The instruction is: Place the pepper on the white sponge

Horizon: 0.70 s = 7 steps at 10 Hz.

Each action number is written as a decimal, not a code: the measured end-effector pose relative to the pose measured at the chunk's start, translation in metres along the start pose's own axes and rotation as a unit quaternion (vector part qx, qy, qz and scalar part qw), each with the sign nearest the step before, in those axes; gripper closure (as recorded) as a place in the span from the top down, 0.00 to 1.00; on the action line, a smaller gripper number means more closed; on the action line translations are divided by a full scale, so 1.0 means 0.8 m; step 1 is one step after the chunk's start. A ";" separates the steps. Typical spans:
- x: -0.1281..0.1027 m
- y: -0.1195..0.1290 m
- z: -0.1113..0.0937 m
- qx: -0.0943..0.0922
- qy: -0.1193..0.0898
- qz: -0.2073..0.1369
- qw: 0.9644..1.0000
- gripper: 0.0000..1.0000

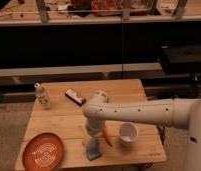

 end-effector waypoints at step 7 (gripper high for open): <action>0.001 0.000 0.004 0.008 0.001 0.011 1.000 0.80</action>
